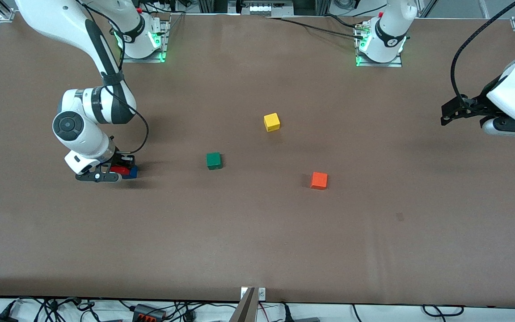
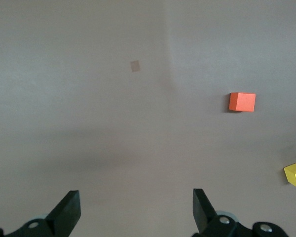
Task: Pass red block to right arm, stack on blue
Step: 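Lower the red cube onto the blue cube while the left gripper retracts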
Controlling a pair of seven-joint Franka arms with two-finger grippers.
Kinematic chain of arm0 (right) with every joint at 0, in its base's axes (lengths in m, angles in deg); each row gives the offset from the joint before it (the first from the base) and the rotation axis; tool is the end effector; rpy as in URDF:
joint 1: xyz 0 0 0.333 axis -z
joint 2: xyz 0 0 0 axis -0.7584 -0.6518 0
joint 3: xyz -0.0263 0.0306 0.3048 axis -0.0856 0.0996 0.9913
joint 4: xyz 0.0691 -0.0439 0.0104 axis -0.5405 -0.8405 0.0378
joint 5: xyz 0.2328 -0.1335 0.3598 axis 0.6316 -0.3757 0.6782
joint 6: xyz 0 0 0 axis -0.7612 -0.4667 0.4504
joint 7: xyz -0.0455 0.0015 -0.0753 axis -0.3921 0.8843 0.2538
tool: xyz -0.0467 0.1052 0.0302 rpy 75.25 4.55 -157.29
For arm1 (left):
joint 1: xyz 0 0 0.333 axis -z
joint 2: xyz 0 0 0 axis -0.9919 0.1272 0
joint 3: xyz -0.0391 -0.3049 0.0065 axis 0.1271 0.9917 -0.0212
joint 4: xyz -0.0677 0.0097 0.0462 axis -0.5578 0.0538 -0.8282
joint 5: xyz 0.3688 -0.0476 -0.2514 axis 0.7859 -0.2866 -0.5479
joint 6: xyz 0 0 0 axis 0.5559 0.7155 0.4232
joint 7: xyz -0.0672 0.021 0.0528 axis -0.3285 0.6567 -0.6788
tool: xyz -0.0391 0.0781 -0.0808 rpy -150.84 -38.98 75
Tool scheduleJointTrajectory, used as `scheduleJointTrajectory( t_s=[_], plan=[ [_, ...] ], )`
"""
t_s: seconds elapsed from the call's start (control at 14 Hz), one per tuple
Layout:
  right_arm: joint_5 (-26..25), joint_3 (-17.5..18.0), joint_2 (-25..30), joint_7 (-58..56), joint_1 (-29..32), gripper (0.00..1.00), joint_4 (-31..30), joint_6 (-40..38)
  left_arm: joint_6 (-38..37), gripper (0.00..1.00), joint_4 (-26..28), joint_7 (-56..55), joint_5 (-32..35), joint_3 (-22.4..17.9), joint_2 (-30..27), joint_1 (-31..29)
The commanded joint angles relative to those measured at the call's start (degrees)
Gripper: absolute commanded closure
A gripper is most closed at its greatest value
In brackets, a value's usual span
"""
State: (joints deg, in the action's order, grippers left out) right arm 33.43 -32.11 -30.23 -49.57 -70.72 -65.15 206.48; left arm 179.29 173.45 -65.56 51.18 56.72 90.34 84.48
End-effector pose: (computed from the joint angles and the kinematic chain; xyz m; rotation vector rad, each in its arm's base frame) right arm 0.6134 0.0601 0.1731 3.0219 0.0058 -0.0055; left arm 0.6219 -0.0286 0.5610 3.1340 -0.0885 -0.0382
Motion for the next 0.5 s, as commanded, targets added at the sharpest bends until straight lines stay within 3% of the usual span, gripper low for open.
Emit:
scheduleJointTrajectory(
  t_s=[0.0, 0.29, 0.36, 0.43],
  plan=[
    [0.1, 0.4, 0.0, 0.3, 0.5, 1.00, -0.3, 0.8, -1.3, 0.00, 0.3, 1.0, 0.4, -0.3, -1.2, -0.1],
    [1.3, 0.5, 0.0, 0.5, 0.0, 1.00, -0.3, 0.6, -2.2, 0.00, 0.1, 1.7, 0.4, -0.3, -1.3, -0.4],
    [1.3, 0.5, 0.1, 0.5, 0.0, 0.83, -0.2, 0.7, -2.2, 0.00, 0.1, 1.9, 0.4, -0.4, -1.3, -0.5],
    [1.7, 0.5, 0.1, 0.8, 0.2, 0.27, -0.1, 0.7, -2.3, 0.00, 0.1, 1.9, 0.4, -0.3, -1.3, -0.4]
  ],
)
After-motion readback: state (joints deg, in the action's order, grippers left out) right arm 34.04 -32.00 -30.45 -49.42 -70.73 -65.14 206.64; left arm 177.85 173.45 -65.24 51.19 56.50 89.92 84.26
